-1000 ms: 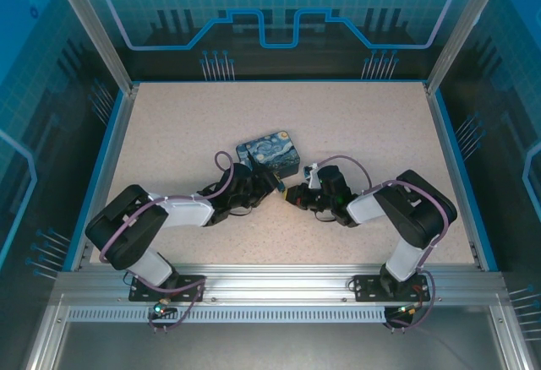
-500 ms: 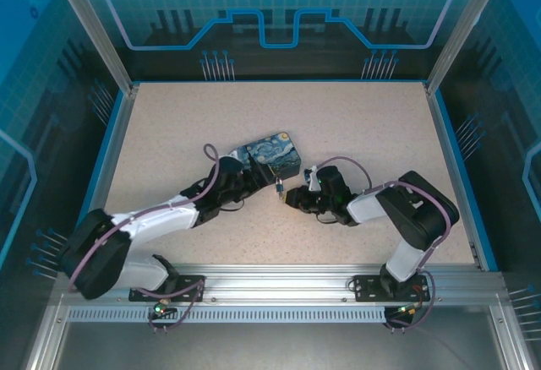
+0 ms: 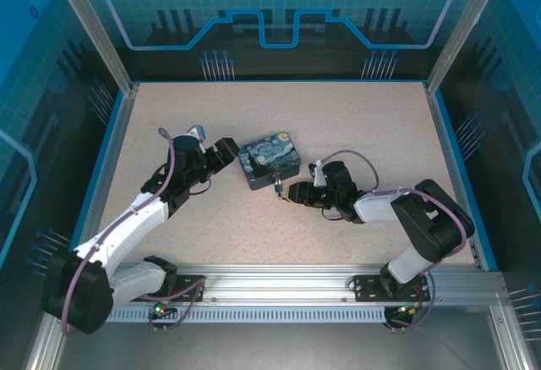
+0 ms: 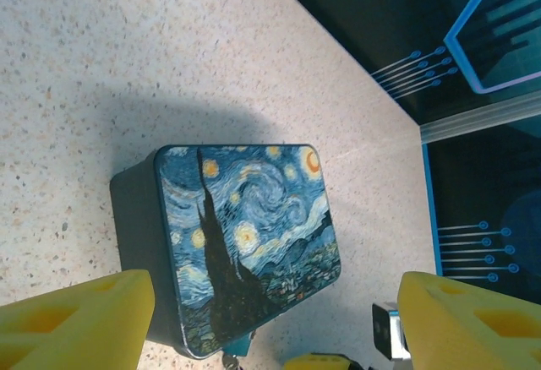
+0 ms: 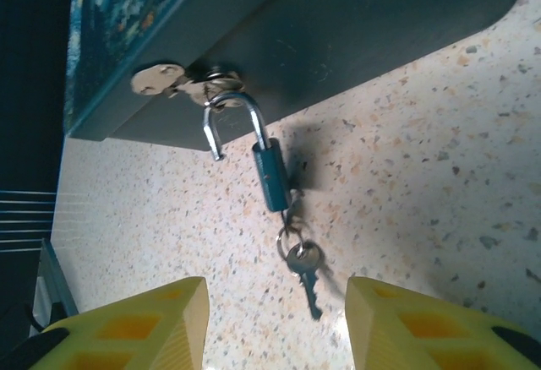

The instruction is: Unlock the padlock with the key

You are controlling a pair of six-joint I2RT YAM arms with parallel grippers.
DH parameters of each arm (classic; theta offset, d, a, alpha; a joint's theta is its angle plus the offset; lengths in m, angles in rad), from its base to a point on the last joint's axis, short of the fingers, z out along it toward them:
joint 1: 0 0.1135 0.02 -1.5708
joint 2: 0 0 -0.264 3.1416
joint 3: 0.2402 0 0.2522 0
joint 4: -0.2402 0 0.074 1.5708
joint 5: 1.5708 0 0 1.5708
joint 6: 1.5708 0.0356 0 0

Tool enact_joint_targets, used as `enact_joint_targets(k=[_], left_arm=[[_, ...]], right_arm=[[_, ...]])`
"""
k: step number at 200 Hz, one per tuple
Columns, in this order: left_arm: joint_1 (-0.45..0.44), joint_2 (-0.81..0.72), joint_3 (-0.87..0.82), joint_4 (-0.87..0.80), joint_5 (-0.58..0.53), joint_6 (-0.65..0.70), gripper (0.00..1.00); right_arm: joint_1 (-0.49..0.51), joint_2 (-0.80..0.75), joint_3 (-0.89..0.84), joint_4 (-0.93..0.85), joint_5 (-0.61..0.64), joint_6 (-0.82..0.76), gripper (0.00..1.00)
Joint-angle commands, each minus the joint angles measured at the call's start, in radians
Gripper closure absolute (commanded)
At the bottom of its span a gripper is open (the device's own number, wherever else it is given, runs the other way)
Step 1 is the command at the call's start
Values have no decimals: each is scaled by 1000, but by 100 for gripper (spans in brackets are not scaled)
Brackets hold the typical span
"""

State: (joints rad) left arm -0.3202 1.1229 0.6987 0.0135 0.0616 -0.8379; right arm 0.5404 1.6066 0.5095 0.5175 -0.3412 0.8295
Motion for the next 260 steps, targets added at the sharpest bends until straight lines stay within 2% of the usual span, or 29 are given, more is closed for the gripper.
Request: enact_joint_targets(k=[1, 57, 96, 149, 260], left_arm=[[39, 62, -12, 57, 123, -9, 22], [78, 232, 25, 169, 233, -15, 21], [72, 333, 89, 213, 336, -19, 27], [52, 345, 120, 215, 319, -15, 29], [-63, 527, 260, 253, 352, -24, 31]], right_arm=[[-3, 62, 37, 77, -9, 27, 54], [16, 181, 63, 188, -33, 101, 56], [27, 219, 92, 179, -42, 130, 59], [36, 258, 104, 157, -55, 170, 64], [38, 292, 125, 148, -67, 178, 74]])
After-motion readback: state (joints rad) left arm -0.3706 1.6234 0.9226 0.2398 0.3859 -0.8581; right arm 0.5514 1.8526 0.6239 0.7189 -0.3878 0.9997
